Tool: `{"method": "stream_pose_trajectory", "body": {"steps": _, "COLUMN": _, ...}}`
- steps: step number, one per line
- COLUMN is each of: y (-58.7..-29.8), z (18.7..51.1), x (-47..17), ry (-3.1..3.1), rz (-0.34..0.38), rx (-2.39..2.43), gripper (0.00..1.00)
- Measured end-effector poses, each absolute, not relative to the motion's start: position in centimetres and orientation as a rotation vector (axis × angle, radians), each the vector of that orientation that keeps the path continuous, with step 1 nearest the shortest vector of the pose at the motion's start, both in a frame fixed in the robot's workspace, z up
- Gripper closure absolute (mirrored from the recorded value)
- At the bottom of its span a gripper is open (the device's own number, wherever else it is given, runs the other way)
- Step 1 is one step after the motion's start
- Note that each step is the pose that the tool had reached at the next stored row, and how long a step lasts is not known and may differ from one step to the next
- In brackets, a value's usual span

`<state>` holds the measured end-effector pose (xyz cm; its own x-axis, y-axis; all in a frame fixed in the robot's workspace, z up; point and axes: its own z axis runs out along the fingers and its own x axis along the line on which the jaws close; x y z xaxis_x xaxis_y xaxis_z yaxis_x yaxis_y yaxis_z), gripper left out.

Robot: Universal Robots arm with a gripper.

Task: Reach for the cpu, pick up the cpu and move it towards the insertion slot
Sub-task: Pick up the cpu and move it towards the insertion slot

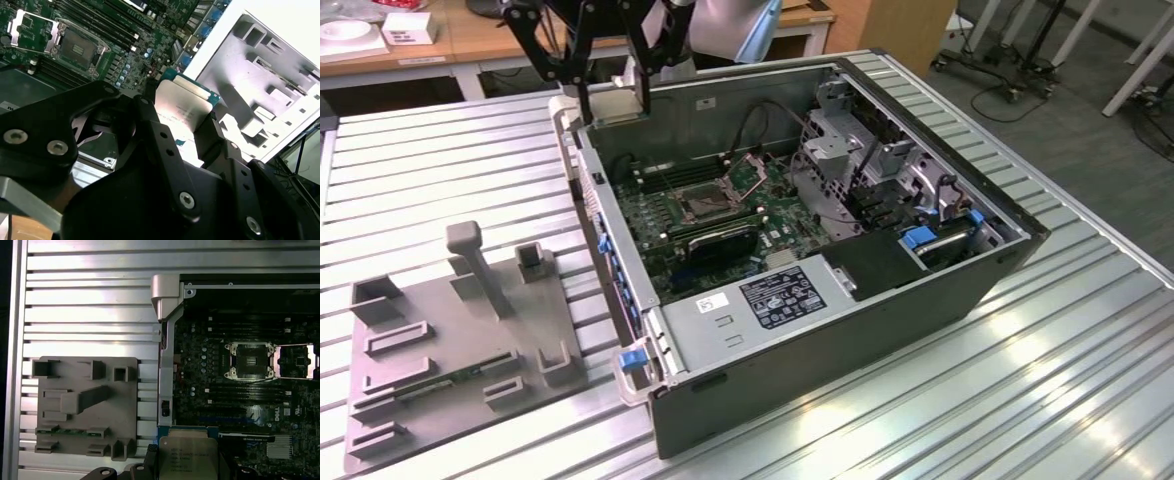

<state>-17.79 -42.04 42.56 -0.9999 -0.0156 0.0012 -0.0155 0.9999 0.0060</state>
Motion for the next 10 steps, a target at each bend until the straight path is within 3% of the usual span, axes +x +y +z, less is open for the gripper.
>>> {"method": "stream_pose_trajectory", "body": {"steps": 10, "y": -40.4, "z": 42.1, "x": -15.8, "ry": -3.140, "rz": -0.010, "rx": 0.024, "gripper": 0.45}}
